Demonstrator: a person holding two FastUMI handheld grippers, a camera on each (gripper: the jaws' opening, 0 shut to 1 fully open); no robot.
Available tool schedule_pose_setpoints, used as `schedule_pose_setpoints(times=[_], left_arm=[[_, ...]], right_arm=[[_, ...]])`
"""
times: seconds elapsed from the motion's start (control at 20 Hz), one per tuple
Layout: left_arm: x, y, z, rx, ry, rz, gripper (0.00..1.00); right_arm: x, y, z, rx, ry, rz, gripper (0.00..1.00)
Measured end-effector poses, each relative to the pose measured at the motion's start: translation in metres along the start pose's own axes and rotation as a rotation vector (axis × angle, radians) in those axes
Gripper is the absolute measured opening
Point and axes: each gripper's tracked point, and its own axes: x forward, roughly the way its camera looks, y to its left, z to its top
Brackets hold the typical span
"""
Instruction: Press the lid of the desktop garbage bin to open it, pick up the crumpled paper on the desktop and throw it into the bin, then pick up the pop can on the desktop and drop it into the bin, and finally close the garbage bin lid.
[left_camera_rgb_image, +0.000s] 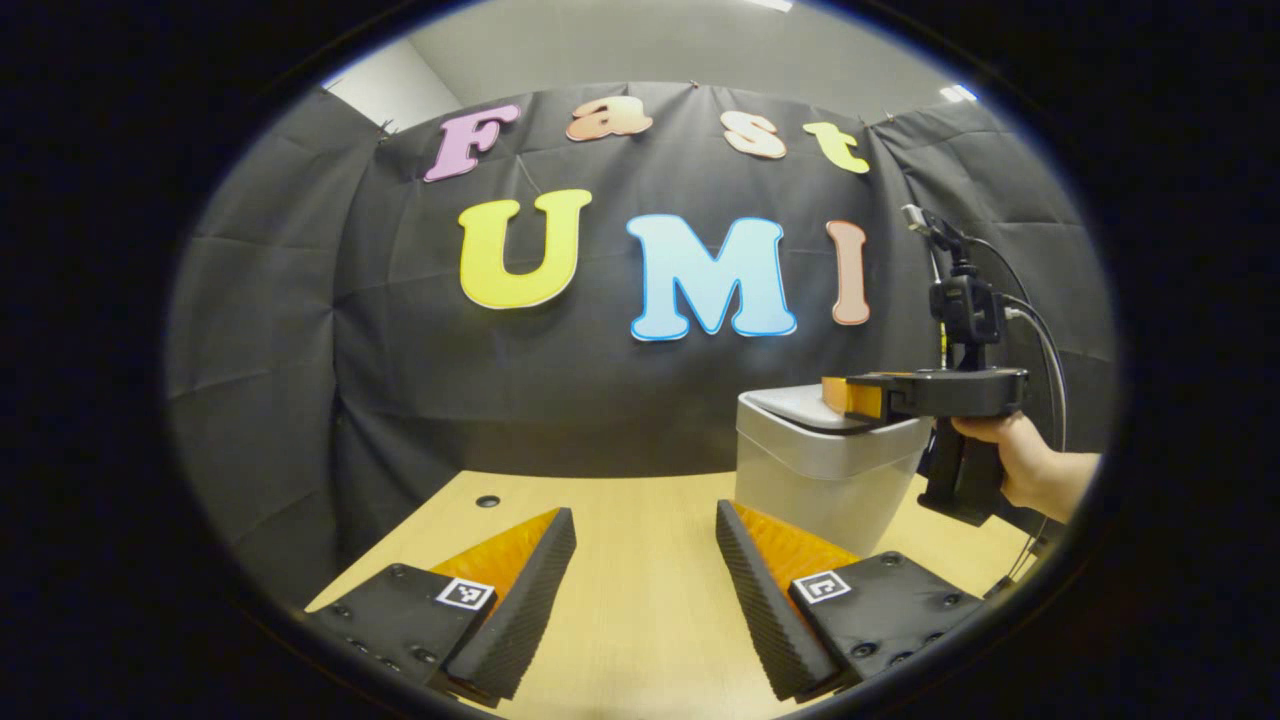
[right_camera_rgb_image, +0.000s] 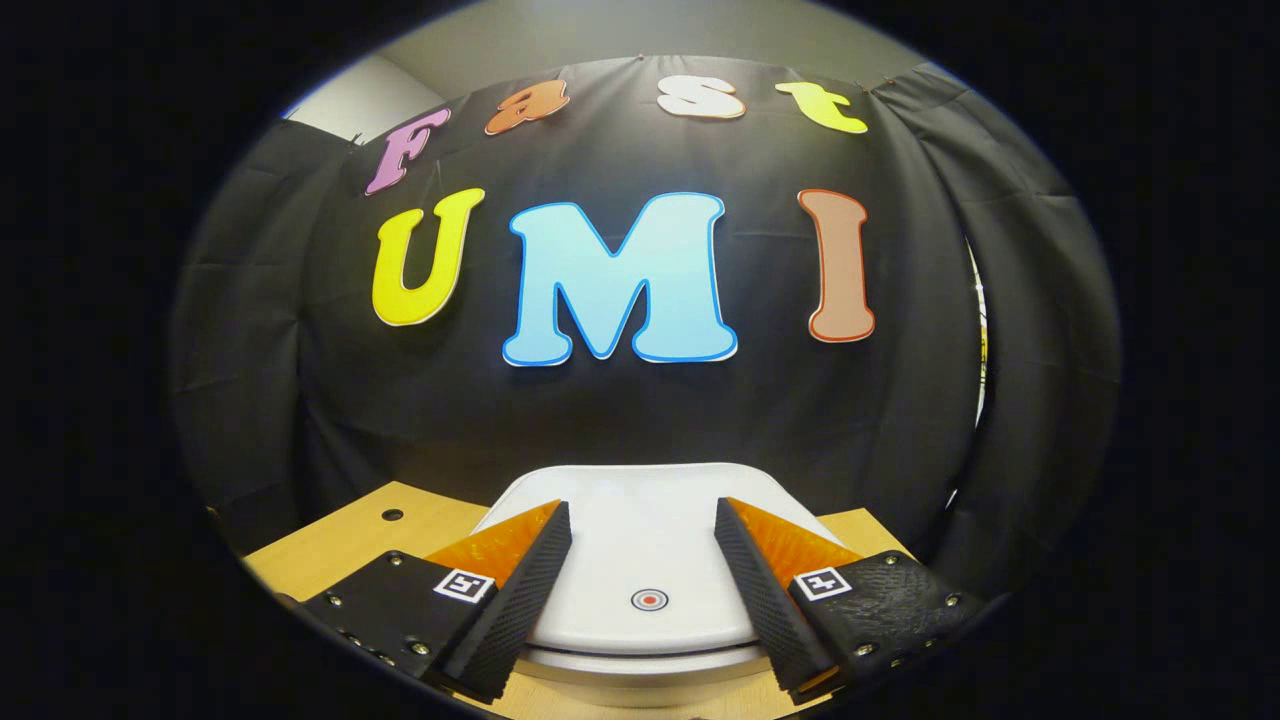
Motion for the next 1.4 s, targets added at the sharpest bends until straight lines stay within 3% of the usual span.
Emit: schedule_pose_setpoints(times=[0.6, 1.0, 1.2, 1.4], left_arm=[[0.002, -0.016, -0.004, -0.007, 0.01, -0.009, 0.96], [-0.008, -0.023, -0.001, -0.022, 0.007, 0.015, 0.95], [-0.024, -0.026, -0.001, -0.017, 0.011, 0.055, 0.95], [-0.037, -0.037, -0.001, -0.01, 0.011, 0.086, 0.95]], right_arm=[[-0.001, 0.002, -0.006, -0.02, -0.121, -0.002, 0.96], [0.001, 0.0, -0.003, -0.024, -0.125, -0.007, 0.95], [0.001, -0.001, 0.0, 0.007, -0.076, -0.003, 0.95], [0.002, -0.001, -0.003, -0.047, -0.082, 0.011, 0.95]])
